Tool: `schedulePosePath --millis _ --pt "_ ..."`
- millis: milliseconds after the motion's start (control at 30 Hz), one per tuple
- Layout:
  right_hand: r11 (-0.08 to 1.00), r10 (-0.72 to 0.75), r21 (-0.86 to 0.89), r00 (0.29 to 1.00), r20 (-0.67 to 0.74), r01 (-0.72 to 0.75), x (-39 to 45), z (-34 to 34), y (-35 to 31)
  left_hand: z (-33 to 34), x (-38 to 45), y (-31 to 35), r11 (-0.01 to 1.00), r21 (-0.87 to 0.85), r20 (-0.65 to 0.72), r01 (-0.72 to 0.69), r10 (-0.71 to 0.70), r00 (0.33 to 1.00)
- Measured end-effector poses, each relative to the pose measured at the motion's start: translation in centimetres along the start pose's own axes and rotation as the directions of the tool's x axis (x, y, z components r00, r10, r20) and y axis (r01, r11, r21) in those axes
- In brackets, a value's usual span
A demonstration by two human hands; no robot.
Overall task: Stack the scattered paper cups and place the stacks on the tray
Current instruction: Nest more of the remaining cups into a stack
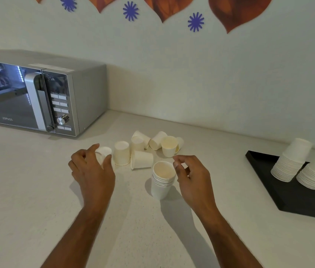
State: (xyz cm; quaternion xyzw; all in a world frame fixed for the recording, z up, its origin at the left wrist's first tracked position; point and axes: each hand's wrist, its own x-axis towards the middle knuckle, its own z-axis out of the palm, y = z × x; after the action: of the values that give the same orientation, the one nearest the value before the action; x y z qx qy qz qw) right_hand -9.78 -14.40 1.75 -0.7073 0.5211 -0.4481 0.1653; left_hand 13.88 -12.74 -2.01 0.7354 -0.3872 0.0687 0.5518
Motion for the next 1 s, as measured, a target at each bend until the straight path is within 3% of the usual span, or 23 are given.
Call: schedulePosePath --millis 167,400,533,633,700,800,900,1000 --pt "0.978 0.055 0.191 0.986 0.156 -0.085 -0.3 0.1 -1.2 0.0 -1.4 3.6 0.895 -0.443 0.144 0.053 0.012 0.99" --pt "0.892 0.103 0.414 0.973 0.208 -0.183 -0.3 0.1 -2.1 1.8 -4.2 7.7 0.752 -0.642 0.33 0.152 0.092 0.94" --pt "0.904 0.161 0.392 0.985 0.056 -0.17 0.0 -0.5 -1.3 2.6 -4.7 7.6 0.769 -0.617 0.43 0.164 0.156 0.889" --pt "0.922 0.163 0.359 0.986 -0.013 -0.148 0.2 -0.3 -0.6 2.8 -4.9 7.0 0.833 -0.55 0.461 0.066 0.237 0.855" --pt "0.936 0.148 0.331 0.987 -0.062 -0.12 0.2 0.0 -0.5 2.9 -4.9 6.6 0.865 -0.502 0.43 -0.007 0.256 0.866" --pt "0.953 0.105 0.297 0.986 -0.126 -0.064 0.3 0.5 -0.6 3.0 -3.6 5.4 0.882 -0.471 0.302 -0.01 0.172 0.938" --pt "0.99 0.013 0.141 0.998 -0.069 -0.003 0.4 0.9 -0.1 3.2 -1.0 3.4 0.954 -0.299 0.157 -0.039 0.089 0.984" --pt "0.997 -0.034 0.078 0.991 0.13 0.024 0.0 1.6 0.3 3.6 1.2 1.8 1.0 -0.001 0.217 0.031 -0.03 0.976"
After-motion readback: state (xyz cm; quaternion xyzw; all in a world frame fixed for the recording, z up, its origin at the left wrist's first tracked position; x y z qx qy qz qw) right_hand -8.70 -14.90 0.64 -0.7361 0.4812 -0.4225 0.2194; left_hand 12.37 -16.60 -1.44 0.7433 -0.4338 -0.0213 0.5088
